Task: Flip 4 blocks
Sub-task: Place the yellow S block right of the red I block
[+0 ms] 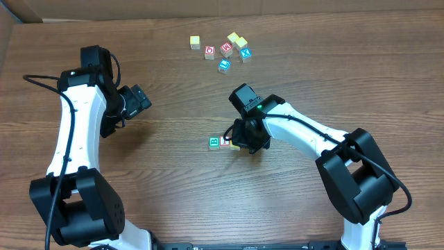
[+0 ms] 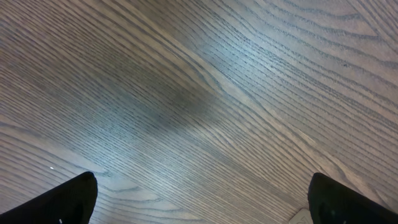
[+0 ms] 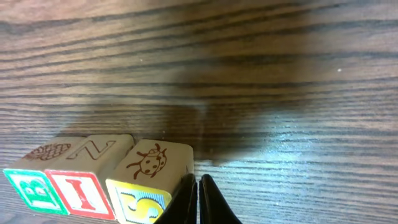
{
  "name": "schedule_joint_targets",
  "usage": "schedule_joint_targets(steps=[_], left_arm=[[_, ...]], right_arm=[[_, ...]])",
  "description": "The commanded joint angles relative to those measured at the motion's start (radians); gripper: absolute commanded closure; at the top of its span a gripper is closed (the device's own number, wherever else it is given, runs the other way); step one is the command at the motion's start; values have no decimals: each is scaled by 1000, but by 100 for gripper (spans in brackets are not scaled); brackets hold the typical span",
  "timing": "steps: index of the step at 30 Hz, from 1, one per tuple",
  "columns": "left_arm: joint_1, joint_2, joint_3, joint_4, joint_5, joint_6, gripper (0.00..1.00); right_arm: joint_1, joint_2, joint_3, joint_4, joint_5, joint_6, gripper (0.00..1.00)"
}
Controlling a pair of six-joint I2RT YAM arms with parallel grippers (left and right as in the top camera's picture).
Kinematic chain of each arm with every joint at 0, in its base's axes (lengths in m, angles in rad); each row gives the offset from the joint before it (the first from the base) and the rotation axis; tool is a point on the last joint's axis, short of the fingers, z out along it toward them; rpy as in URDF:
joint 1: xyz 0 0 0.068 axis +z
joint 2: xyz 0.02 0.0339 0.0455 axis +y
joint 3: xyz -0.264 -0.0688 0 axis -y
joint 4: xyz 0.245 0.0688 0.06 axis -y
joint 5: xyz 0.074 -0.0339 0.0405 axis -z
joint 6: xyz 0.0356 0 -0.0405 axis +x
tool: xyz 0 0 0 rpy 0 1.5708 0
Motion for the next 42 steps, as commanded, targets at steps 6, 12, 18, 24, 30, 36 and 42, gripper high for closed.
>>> schedule_joint_targets(steps=[6, 12, 18, 24, 30, 36, 42], left_arm=[[3, -17, 20, -2, -3, 15, 0], [3, -17, 20, -2, -3, 15, 0], [3, -17, 20, -2, -3, 15, 0], [3, -17, 20, -2, -3, 15, 0], [3, -17, 20, -2, -3, 15, 0], [3, -17, 20, -2, -3, 15, 0], [3, -17, 20, -2, -3, 15, 0]], right_arm=[[-3, -24, -5, 34, 10, -82, 86], [-6, -24, 2, 24, 55, -113, 85], [-34, -26, 81, -96, 32, -128, 85], [-14, -26, 69, -137, -71, -124, 94], [49, -23, 29, -112, -10, -67, 96], [89, -23, 0, -48, -1, -60, 96], [105, -19, -2, -39, 82, -21, 96]])
